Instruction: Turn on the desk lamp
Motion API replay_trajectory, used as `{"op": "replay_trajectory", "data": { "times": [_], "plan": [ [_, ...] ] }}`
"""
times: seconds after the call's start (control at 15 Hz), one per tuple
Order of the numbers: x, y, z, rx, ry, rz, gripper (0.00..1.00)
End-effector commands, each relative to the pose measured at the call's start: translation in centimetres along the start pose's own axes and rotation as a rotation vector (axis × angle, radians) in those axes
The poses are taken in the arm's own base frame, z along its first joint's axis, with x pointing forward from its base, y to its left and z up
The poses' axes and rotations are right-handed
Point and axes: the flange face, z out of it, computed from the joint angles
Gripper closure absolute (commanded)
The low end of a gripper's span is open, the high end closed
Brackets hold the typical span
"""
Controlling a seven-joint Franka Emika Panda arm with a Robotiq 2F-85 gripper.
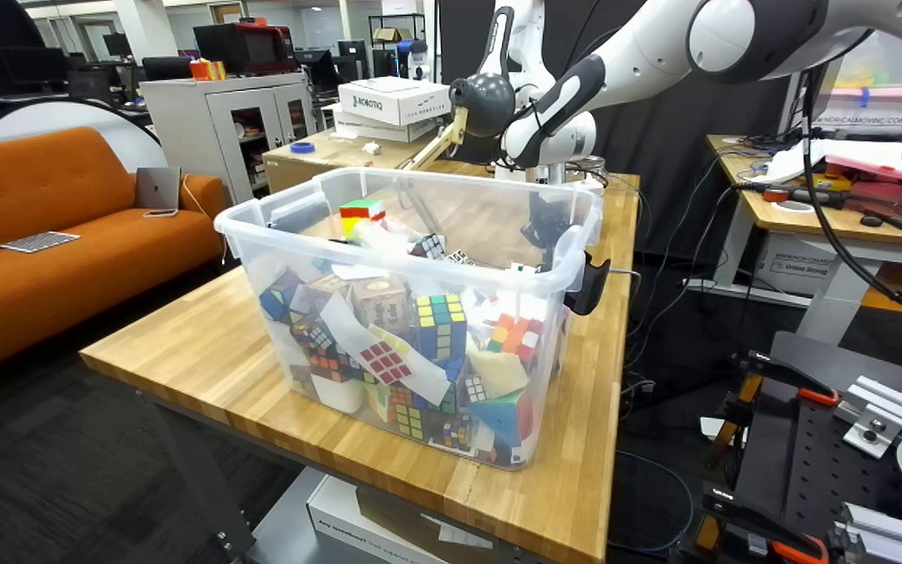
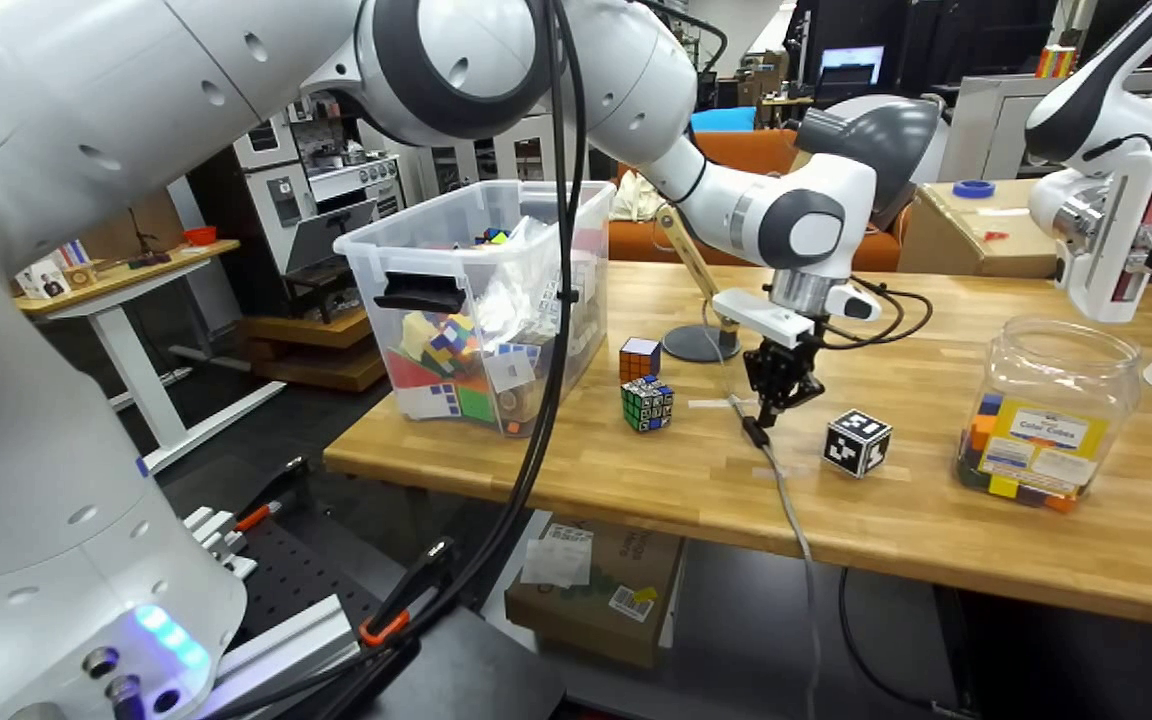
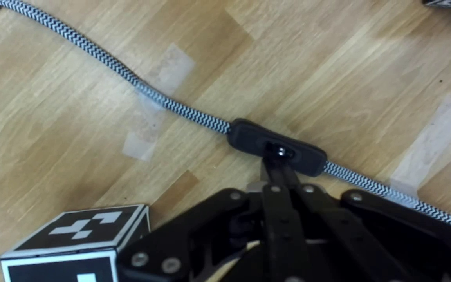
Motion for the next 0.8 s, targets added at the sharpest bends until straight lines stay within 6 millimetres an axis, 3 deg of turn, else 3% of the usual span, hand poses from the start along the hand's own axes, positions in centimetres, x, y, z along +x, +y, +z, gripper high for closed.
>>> {"op": "replay_trajectory", "data": {
  "times": [0.0,0.33,0.73],
  "plan": [
    [-0.3,-0.9,0.0,0.003,-0.011,-0.016,1.0],
    [-0.6,-2.1,0.1,-0.004,-0.016,-0.038,1.0],
    [-0.7,-1.6,-0.2,-0.011,-0.005,-0.038,1.0]
  ]
}}
